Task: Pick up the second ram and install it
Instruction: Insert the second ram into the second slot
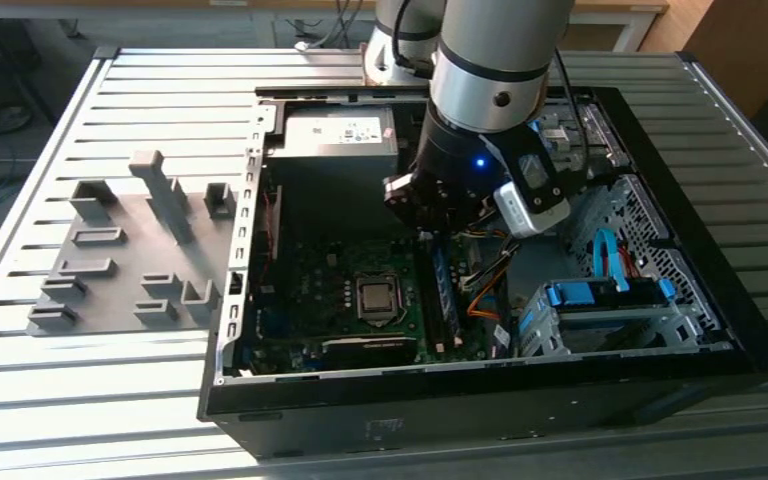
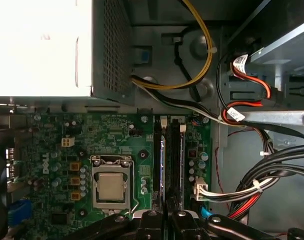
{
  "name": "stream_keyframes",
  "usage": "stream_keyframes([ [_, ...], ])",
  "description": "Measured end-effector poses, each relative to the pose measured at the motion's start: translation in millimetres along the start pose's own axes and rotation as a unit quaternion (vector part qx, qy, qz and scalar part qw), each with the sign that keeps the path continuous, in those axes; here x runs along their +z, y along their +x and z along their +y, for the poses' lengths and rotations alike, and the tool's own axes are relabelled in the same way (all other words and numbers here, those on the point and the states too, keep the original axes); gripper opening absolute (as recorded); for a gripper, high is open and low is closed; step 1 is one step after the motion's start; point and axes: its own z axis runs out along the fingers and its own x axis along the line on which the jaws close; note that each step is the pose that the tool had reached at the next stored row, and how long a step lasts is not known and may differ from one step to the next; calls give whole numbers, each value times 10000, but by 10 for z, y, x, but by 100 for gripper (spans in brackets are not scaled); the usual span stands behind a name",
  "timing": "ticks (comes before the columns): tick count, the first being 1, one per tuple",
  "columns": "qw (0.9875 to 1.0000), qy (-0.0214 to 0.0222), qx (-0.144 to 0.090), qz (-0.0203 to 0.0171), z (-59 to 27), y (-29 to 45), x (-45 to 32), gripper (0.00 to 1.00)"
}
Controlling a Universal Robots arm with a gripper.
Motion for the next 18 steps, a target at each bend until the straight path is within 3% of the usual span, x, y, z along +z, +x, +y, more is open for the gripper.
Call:
stream_keyframes([
  [18,10000,0,4,0,-1,-8,171,14],
])
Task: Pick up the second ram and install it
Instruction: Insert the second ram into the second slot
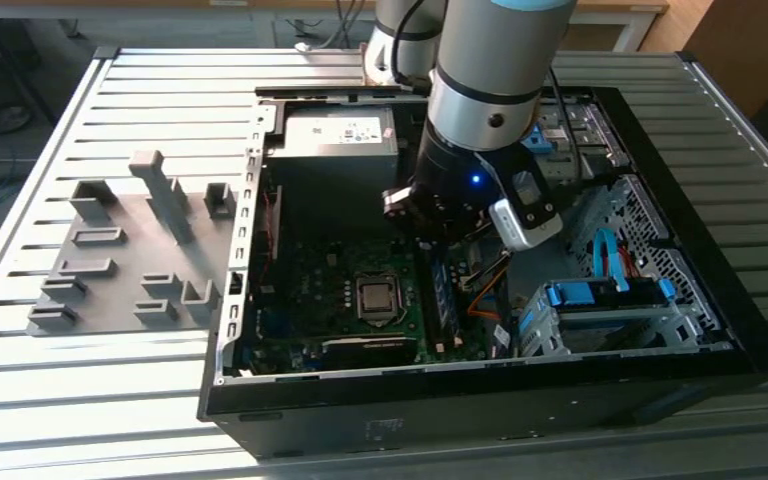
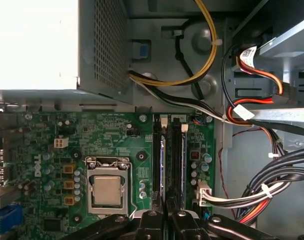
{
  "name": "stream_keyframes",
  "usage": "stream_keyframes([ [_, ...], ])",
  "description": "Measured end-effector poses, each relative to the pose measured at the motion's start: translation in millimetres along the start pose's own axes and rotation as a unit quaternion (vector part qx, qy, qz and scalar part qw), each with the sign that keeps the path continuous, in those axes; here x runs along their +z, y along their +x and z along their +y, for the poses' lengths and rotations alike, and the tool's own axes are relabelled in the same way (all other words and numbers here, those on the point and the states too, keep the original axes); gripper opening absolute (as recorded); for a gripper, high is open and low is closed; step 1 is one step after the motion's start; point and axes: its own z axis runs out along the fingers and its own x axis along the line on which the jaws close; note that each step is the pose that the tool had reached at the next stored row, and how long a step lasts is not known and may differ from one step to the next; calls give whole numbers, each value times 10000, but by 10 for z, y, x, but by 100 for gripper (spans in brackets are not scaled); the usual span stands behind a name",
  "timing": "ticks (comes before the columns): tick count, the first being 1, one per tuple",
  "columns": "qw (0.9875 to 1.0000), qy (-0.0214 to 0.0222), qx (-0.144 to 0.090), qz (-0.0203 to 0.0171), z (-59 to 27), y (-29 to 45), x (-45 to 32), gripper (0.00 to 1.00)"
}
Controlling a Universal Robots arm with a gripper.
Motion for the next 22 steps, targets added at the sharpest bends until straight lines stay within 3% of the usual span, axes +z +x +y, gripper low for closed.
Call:
stream_keyframes([
  [16,10000,0,5,0,-13,-2,39,14],
  [22,10000,-2,31,1,-19,-5,112,14],
])
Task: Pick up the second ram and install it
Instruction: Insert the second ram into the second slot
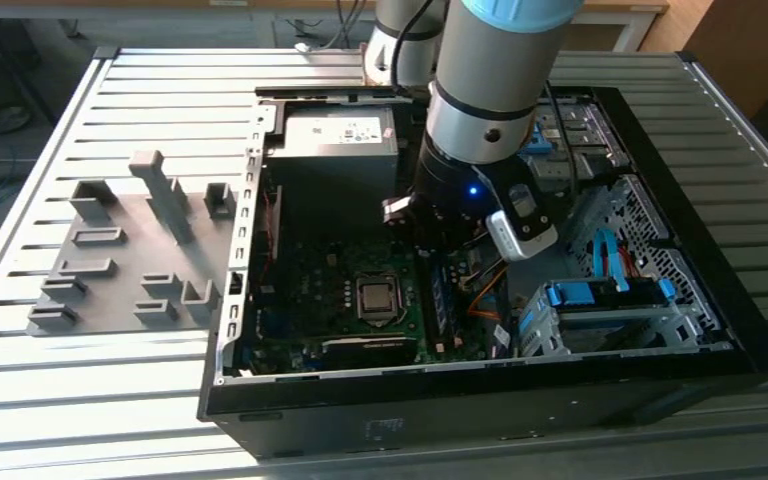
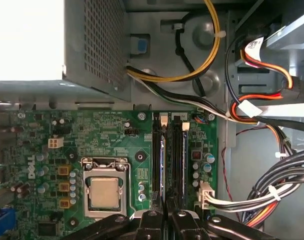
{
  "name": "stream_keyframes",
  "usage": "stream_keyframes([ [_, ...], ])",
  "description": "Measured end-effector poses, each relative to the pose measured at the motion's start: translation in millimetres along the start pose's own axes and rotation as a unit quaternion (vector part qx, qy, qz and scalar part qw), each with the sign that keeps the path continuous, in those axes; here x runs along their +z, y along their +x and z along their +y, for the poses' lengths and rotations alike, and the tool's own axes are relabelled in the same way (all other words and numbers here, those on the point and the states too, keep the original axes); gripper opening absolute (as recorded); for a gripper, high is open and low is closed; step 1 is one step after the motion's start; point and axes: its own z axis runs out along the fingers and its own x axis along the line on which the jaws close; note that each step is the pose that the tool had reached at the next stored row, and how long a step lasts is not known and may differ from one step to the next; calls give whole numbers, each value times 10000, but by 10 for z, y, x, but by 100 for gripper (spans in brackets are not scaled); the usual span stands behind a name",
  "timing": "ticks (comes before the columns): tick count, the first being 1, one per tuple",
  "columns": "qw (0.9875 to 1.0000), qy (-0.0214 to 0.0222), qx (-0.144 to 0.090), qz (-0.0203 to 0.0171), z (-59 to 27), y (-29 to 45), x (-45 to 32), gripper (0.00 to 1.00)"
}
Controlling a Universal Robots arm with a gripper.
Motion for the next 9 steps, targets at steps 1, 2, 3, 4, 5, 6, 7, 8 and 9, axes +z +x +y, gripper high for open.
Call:
stream_keyframes([
  [1,10000,0,1,0,0,0,9,14],
  [2,10000,0,1,0,0,-1,15,14],
  [3,10000,1,1,0,0,-1,19,14],
  [4,10000,0,1,0,1,-1,27,14],
  [5,10000,0,1,0,1,-2,36,14],
  [6,10000,0,1,0,1,-2,47,14],
  [7,10000,0,1,0,2,-3,57,14],
  [8,10000,0,1,0,2,-3,66,14],
  [9,10000,0,1,0,2,-3,73,14],
])
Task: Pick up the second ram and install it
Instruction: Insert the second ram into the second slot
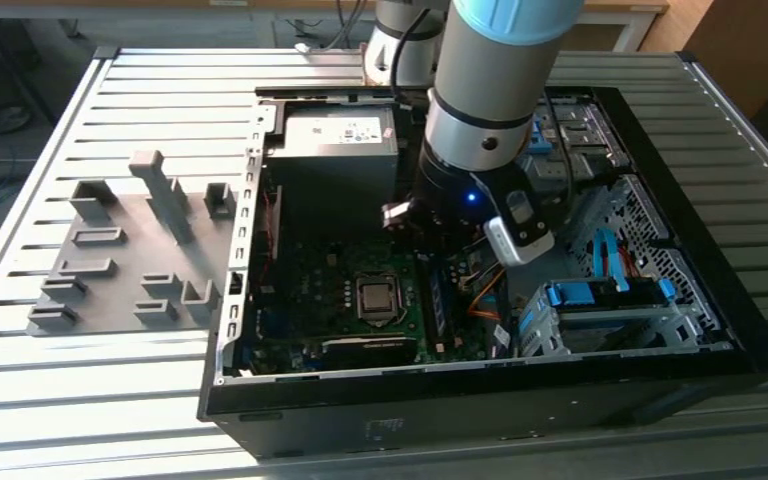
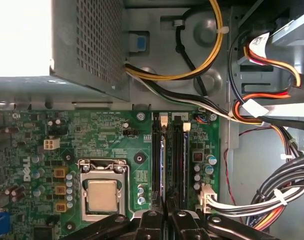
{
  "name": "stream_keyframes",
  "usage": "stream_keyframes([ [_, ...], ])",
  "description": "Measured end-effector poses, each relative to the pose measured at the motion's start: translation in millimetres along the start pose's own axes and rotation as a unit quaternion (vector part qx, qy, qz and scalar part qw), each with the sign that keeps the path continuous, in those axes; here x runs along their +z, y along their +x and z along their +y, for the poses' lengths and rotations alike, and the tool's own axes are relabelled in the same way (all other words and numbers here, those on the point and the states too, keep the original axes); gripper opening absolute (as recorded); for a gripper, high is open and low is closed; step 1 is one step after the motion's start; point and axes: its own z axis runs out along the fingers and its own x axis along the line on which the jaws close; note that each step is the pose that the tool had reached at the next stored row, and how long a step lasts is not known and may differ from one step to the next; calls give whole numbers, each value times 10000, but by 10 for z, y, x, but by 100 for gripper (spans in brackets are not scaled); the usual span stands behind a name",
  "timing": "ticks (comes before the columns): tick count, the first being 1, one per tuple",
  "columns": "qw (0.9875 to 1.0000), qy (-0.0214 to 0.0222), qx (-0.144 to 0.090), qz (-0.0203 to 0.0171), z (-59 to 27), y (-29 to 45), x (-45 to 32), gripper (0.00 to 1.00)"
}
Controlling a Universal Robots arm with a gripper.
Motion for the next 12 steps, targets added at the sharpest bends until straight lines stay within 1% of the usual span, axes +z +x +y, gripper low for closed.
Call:
stream_keyframes([
  [6,10000,0,0,0,1,-2,48,14],
  [12,10000,0,41,1,2,-12,67,14],
])
